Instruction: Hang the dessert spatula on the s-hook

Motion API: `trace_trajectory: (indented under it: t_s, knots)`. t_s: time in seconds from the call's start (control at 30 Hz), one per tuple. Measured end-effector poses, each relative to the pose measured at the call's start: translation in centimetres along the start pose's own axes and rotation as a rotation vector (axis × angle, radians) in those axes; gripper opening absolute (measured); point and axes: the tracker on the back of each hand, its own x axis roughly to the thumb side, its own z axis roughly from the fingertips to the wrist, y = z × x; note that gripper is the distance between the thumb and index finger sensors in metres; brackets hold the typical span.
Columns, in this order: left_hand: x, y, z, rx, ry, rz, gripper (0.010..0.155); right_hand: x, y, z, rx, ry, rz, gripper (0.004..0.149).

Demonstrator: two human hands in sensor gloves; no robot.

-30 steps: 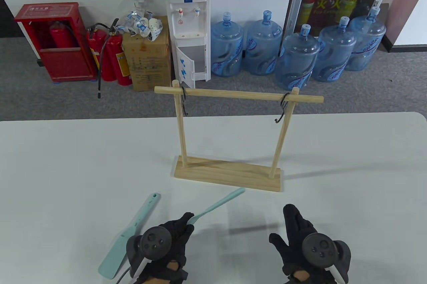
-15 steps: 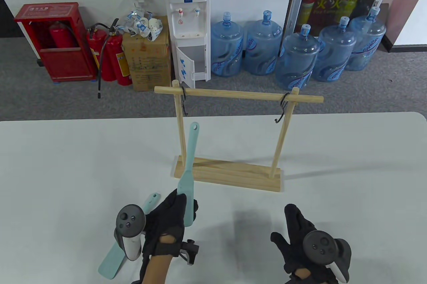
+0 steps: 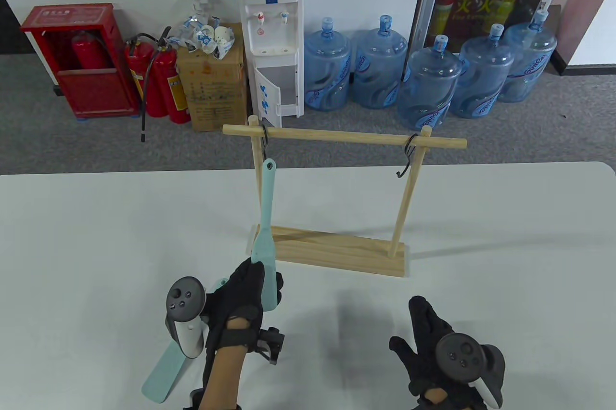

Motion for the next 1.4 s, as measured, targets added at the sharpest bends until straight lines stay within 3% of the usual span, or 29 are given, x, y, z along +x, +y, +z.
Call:
trace_trajectory:
  t_s: [0.27,0.4,0.67,0.83,0.97,1.1,1.4]
  knots:
    - [-2.1,-0.4,-1.2,-0.034,0.102,0.008,0.062,0.0,0.1,0.0,0.01,-0.001,-0.003,0.085]
    - [-3.1,-1.1,-2.5,-0.117,0.195,0.023,0.064,0.1,0.2,0.0,0.017,0.0,-0.005,0.085]
    - [-4.6,-2.2,-4.1,-0.056,0.296,-0.021,0.067,0.1,0.4,-0.2,0.038,-0.009,-0.007,0.084]
    - [-4.5,-2.3,-4.5,-0.09,0.314,-0.013,0.074,0.1,0.5,-0.3,0.046,-0.005,-0.014,0.085]
    - [-4.8,-2.7,-4.2,-0.177,0.331,0.08,0.078,0.1,0.5,-0.3,0.05,-0.003,-0.011,0.084]
    - [-5.1,-2.4,-3.3,-0.161,0.32,0.075,0.076,0.2,0.5,-0.3,0.049,-0.007,-0.01,0.085]
    - [-2.6,1.2,0.0,-0.085,0.213,-0.281,0.072,0.3,0.5,-0.3,0.048,-0.012,-0.003,0.084]
